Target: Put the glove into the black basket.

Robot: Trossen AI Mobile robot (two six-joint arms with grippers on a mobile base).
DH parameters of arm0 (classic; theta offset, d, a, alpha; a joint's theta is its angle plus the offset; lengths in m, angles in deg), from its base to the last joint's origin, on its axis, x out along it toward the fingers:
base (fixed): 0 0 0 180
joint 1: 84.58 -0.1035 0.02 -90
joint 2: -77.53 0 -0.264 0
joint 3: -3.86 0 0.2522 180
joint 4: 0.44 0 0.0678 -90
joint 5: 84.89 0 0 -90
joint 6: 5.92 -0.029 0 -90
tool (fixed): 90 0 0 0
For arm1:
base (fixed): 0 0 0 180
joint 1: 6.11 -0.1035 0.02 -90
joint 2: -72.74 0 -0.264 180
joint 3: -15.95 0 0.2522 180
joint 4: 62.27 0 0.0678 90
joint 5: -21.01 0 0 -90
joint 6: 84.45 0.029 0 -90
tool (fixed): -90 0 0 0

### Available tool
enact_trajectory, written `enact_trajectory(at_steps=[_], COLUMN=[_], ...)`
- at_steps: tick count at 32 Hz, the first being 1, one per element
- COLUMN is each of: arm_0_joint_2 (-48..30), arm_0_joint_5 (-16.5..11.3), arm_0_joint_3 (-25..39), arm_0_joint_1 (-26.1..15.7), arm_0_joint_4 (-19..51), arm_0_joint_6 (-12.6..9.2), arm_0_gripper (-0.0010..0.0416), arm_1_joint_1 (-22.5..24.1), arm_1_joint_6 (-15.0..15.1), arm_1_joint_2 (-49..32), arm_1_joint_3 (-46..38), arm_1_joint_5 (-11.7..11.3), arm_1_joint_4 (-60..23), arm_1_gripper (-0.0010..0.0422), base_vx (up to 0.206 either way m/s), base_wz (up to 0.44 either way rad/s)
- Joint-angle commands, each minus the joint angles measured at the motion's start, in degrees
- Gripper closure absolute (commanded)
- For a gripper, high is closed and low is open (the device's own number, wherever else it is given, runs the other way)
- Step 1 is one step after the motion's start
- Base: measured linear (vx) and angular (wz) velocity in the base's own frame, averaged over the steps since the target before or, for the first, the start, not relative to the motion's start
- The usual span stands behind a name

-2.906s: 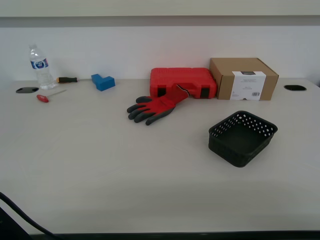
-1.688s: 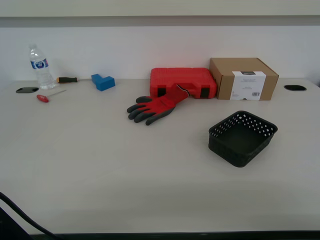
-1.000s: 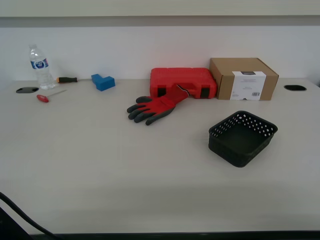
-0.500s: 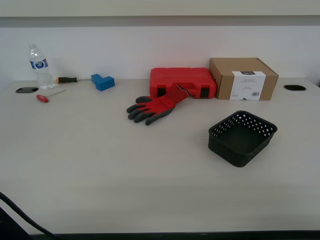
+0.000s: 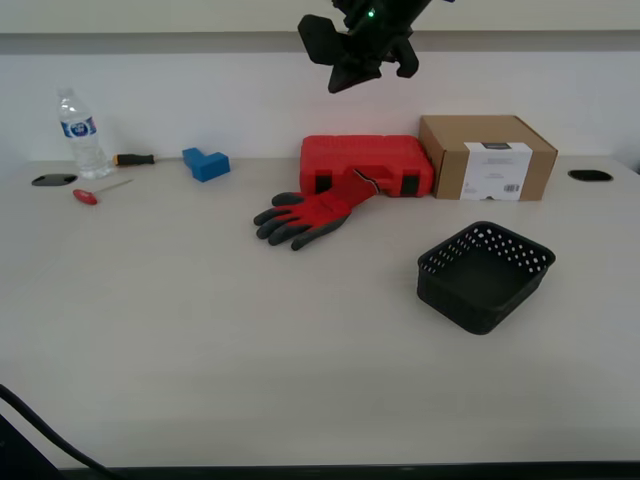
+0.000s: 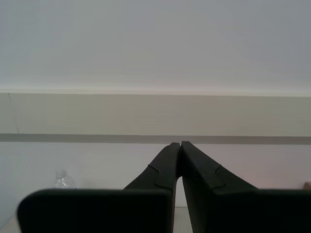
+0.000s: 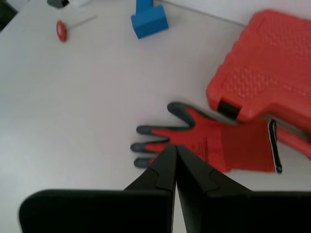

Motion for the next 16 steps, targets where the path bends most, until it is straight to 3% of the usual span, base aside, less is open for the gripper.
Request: enact_trajectory(at_steps=[1, 4, 11, 16], arm_0_joint_2=[-4.52, -10.27, -22.29, -22.43], arm_0_joint_5=[-0.04, 0.07, 4.15, 7.78], arm_0_joint_3=[5.01, 12.26, 25.88, 22.18], arm_0_joint_1=[-0.11, -0.11, -0.11, -0.11], arm_0_joint_4=[1.14, 5.16, 13.44, 11.23], arm_0_joint_6=[0.07, 0.70, 1.60, 0.57], arm_0_gripper=[0.0405, 0.0405, 0.0405, 0.0405], arm_1_joint_1=[0.02, 0.00, 0.02, 0.02], arm_1_joint_6=[0.00, 0.02, 0.02, 0.00], arm_1_joint_2=[-0.02, -0.02, -0.02, -0.02], arm_1_joint_3=[0.00, 0.00, -0.02, 0.04], arm_1_joint_5=[-0.04, -0.07, -0.07, -0.04], arm_1_joint_4=[0.31, 0.33, 0.33, 0.31], arm_1_gripper=[0.0412, 0.0412, 0.0412, 0.0412], base_vx=[0.000, 0.000, 0.000, 0.000], base_wz=[0.000, 0.000, 0.000, 0.000])
